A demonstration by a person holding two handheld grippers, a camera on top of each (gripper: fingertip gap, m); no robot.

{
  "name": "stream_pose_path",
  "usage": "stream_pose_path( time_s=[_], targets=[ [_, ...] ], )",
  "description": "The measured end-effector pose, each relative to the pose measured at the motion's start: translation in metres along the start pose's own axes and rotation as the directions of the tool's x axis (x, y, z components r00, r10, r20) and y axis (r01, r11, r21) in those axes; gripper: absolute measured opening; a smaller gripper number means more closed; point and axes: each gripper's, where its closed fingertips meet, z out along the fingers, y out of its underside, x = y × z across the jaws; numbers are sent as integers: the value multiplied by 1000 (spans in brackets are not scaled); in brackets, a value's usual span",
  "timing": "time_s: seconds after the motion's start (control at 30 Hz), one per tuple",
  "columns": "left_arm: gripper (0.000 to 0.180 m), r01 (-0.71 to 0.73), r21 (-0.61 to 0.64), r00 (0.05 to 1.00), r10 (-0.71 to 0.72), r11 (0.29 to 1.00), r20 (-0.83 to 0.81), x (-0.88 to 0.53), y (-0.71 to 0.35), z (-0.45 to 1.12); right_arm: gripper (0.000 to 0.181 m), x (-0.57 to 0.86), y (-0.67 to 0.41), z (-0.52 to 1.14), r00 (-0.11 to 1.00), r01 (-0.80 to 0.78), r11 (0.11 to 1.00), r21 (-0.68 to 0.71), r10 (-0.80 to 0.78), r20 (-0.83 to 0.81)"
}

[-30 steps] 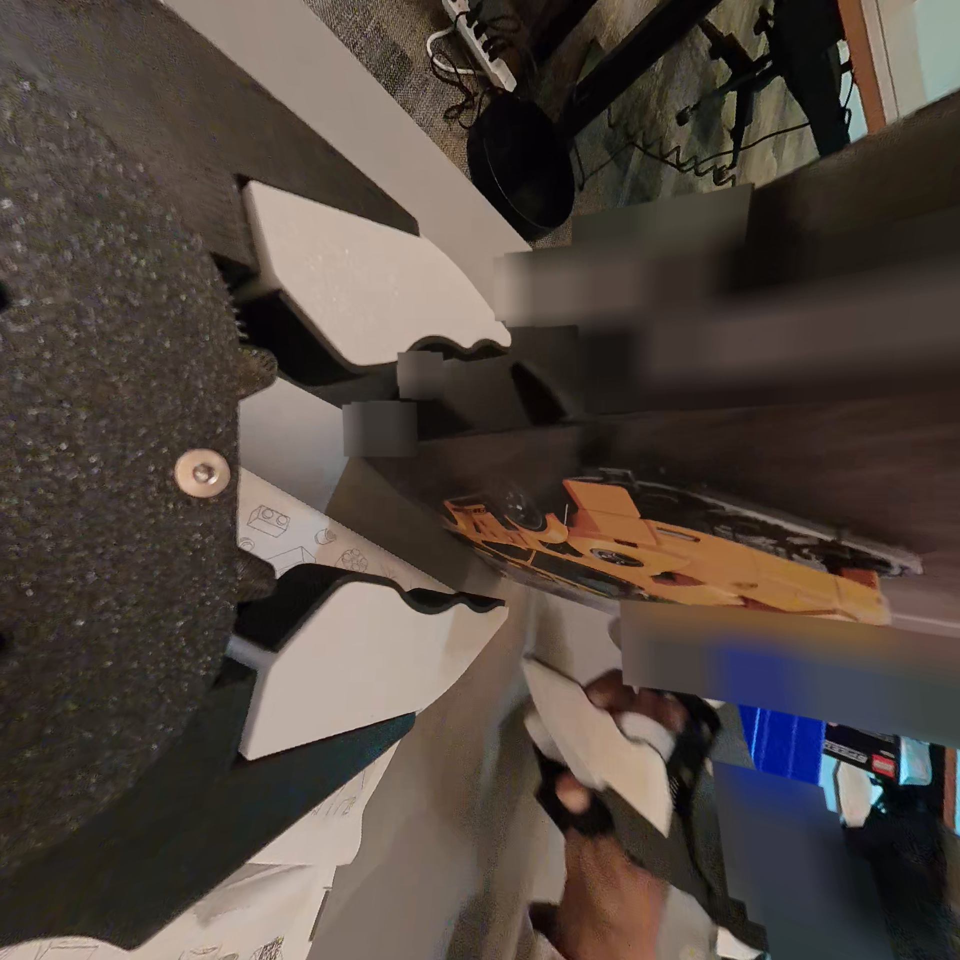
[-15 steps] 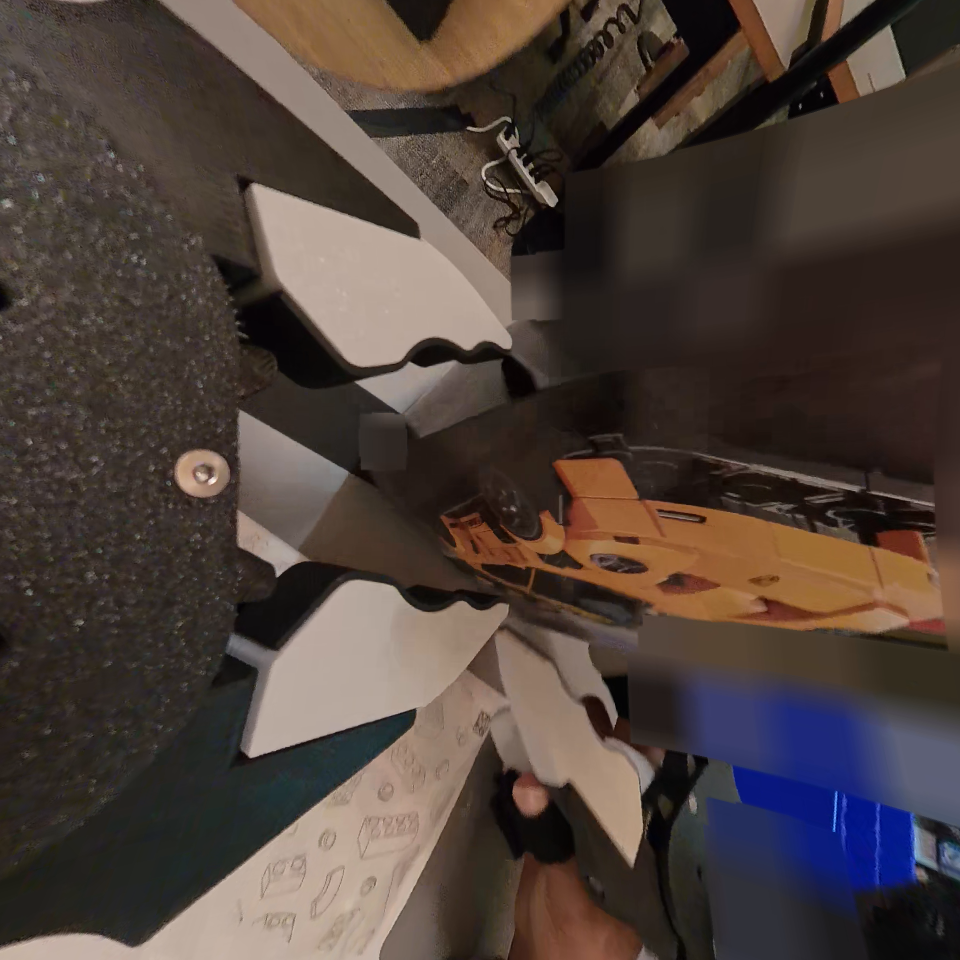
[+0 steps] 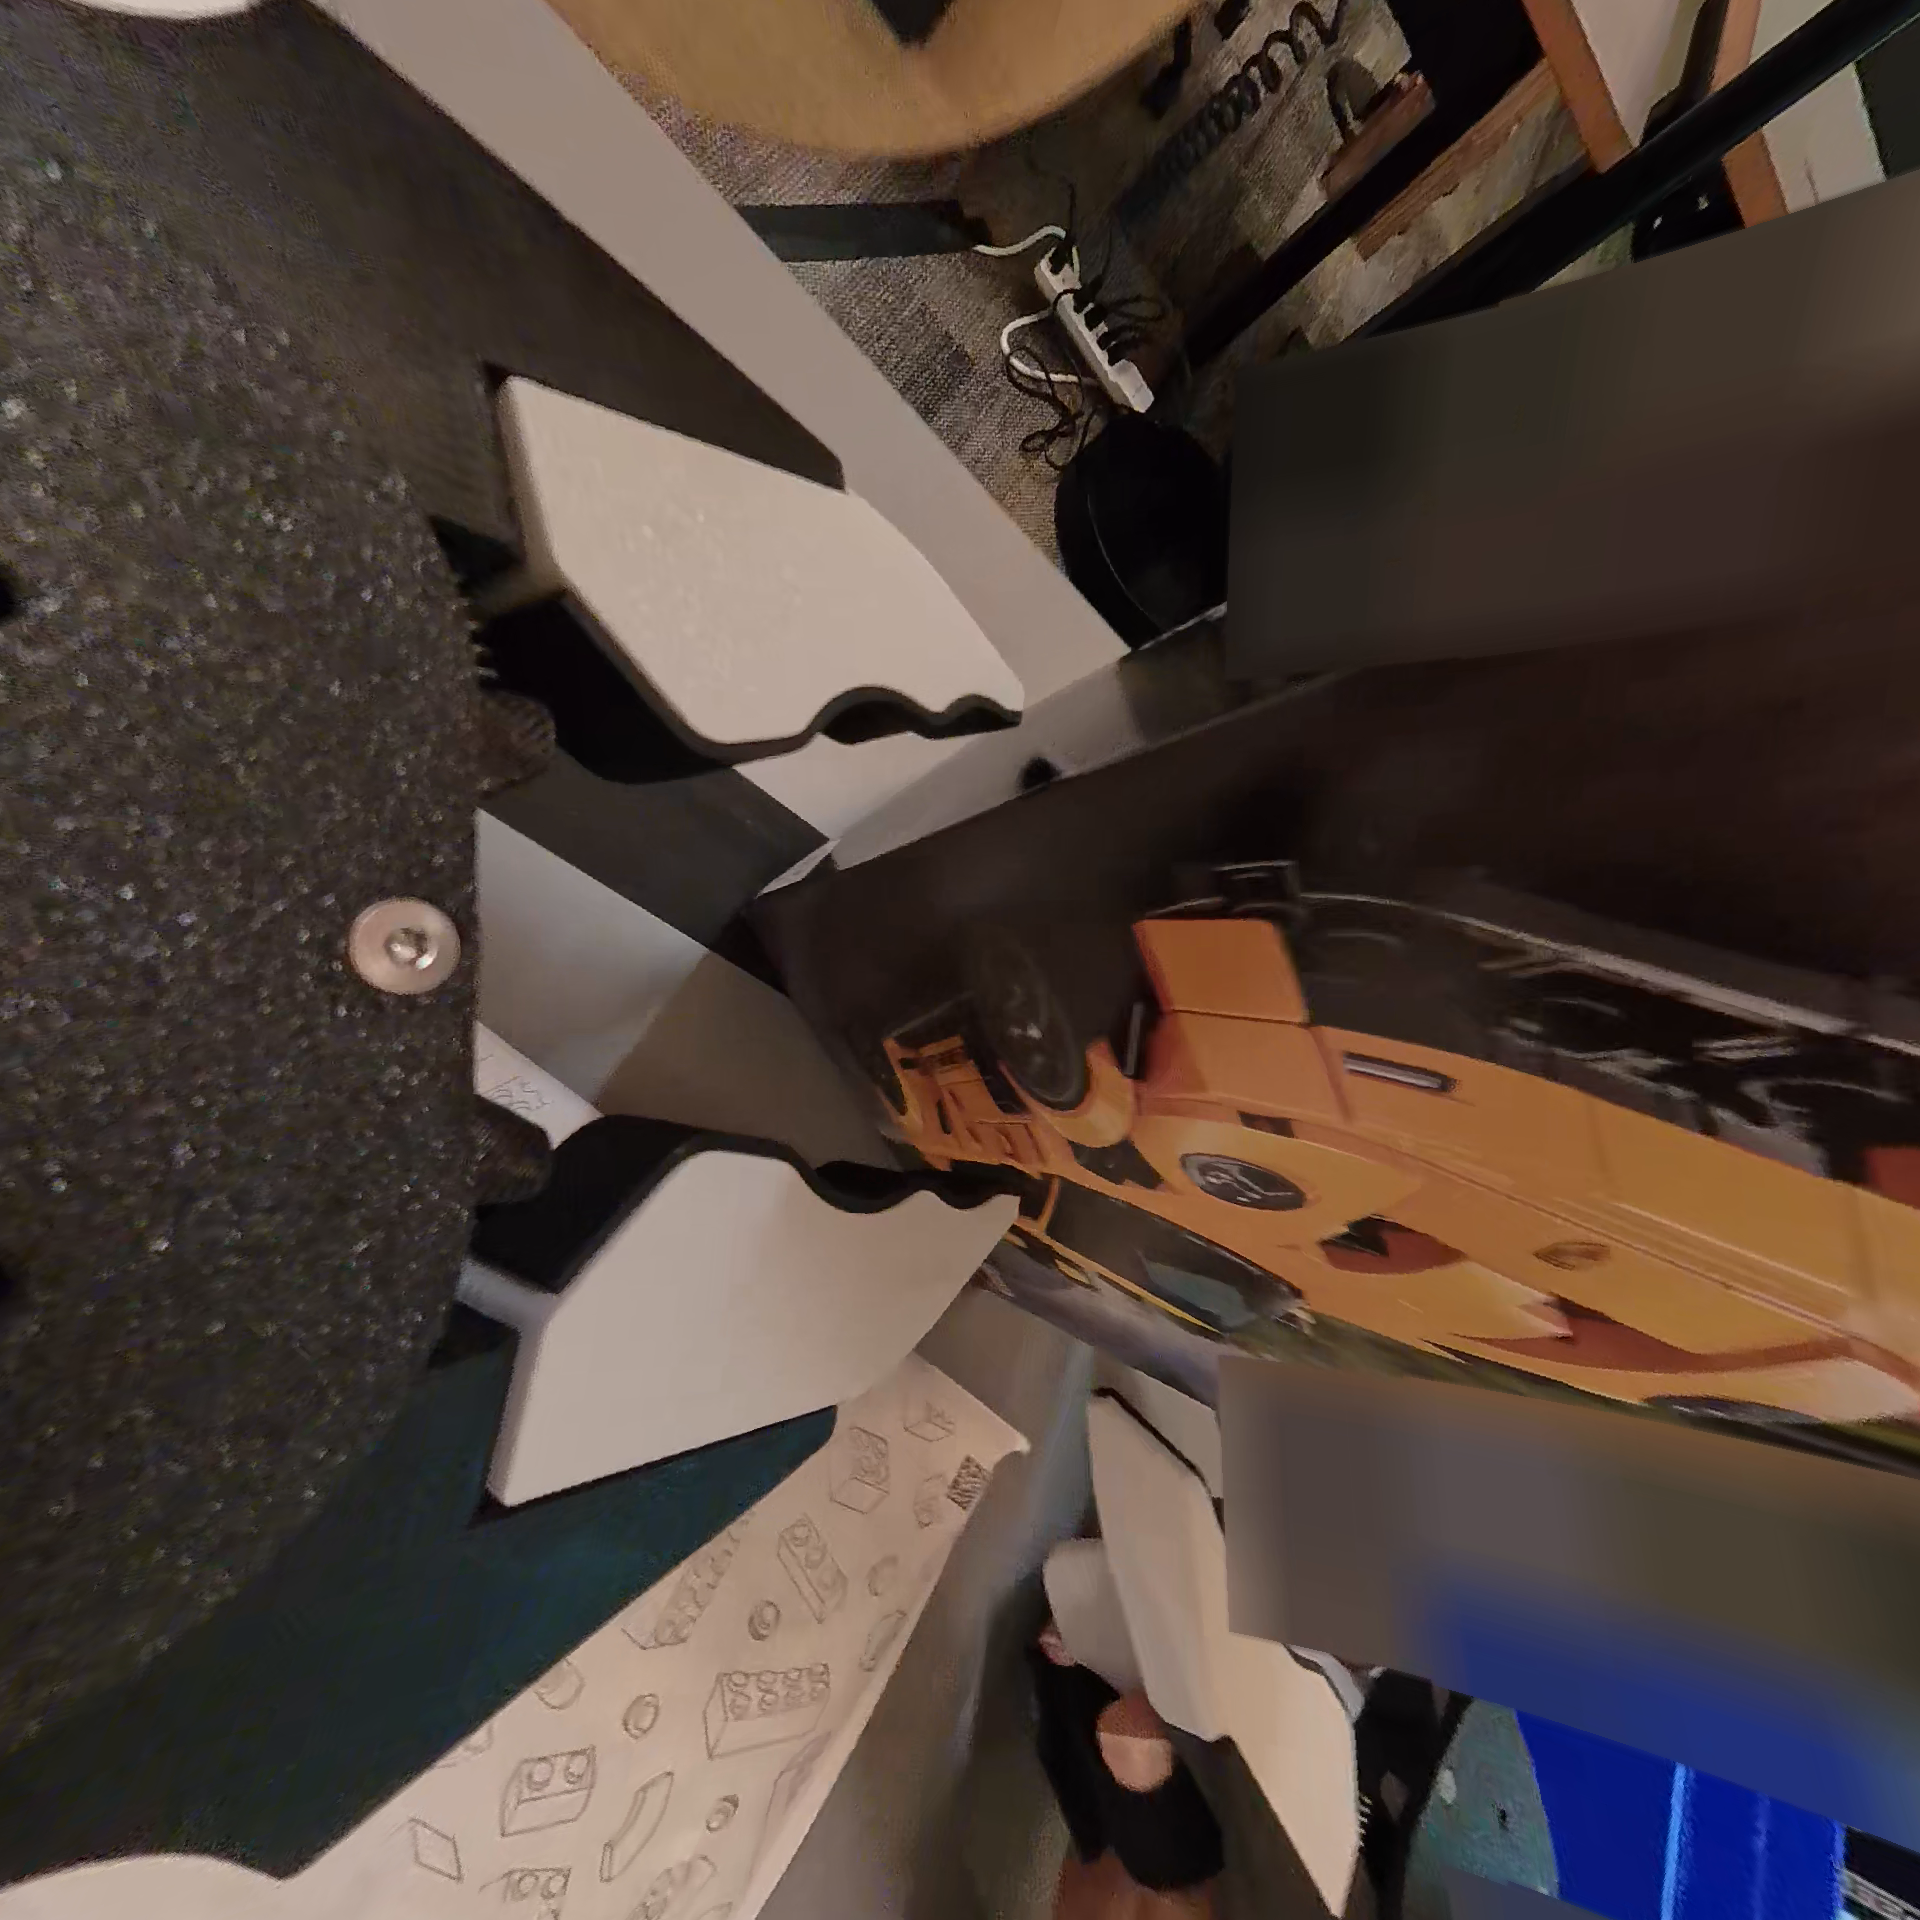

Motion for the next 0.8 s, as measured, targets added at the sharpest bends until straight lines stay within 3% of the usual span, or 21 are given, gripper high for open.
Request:
stream_pose_path(
  time_s=[0.03, 0.2, 0.3, 0.43, 0.63, 0.73, 0.8],
  targets=[
    [80, -2, -16, 1000, 2, 1000, -4, 1, 5, 2, 92, 1, 1, 0, 1000, 11, 1000, -1, -11, -6],
    [77, -5, -20, 1000, 4, 1000, -13, 9, 9, 13, 92, -6, -21, 10, 989, 134, 990, 46, -130, -68],
    [68, 11, -42, 999, -12, 999, -30, 15, 8, 17, 79, 2, -44, 0, 968, 214, 976, 40, -207, -139],
    [62, 139, -25, 982, -141, 990, -126, 34, -4, 25, 77, 7, -78, -16, 944, 293, 944, -151, -311, -114],
    [61, 257, -120, 903, -282, 959, -323, 99, -7, 55, 74, 12, -107, -32, 871, 437, 781, -446, -490, -6],
    [64, 272, -220, 870, -337, 937, -360, 120, 11, 66, 66, 15, -88, -27, 836, 473, 671, -572, -546, 51],
    [56, 251, -299, 862, -353, 921, -364, 124, 27, 62, 68, 18, -65, -25, 786, 509, 566, -648, -613, 82]
  ],
)
